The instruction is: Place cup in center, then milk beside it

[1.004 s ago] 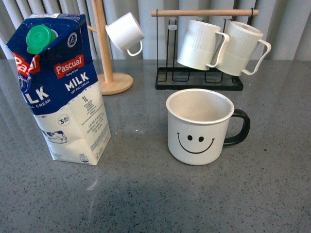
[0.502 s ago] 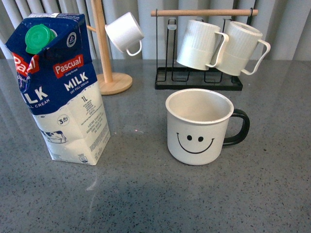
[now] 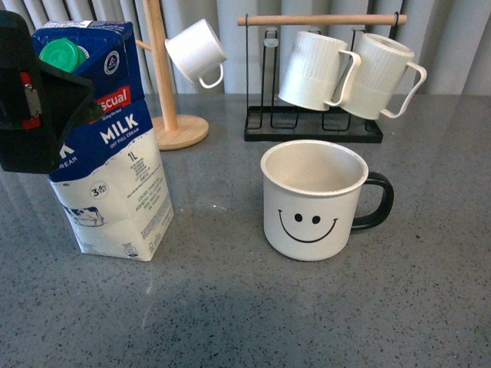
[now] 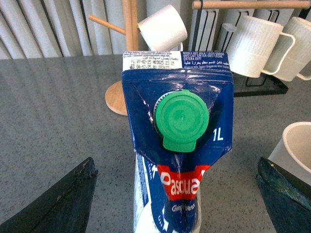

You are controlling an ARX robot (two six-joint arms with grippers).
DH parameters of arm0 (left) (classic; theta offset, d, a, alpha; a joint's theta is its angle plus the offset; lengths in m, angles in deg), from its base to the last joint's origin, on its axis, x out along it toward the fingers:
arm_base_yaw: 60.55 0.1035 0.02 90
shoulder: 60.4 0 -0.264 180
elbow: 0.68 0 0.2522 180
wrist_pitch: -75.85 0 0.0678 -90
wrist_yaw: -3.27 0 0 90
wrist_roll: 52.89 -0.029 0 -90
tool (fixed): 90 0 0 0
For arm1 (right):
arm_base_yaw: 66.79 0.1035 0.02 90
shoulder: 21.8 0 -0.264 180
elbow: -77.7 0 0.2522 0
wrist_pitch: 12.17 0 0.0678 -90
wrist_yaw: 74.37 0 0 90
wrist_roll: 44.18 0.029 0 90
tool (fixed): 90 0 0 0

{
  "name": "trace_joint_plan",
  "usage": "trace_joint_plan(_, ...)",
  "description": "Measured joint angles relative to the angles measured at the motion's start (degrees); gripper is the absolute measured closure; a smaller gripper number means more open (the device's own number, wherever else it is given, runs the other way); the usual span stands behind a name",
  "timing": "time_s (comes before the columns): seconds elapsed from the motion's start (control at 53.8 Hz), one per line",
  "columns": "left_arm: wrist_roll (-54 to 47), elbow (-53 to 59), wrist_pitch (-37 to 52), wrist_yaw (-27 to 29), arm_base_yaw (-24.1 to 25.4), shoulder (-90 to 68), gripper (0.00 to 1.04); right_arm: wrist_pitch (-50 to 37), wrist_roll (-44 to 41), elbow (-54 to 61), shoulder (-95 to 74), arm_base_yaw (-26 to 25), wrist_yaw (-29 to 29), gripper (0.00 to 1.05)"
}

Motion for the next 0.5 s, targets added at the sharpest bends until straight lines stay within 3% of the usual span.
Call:
trace_joint_plan(0.223, 1.4, 0.0, 4.76, -0.66, 0.63, -7.19, 0.07, 0.0, 0.0, 0.0, 0.0, 0.0, 0.0, 0.07)
trace_joint_plan(0.502, 2.29, -0.04, 7.87, -0.83, 0.26, -9.62, 0.44, 0.0, 0.0, 0.0, 0.0, 0.0, -0.02, 0.07)
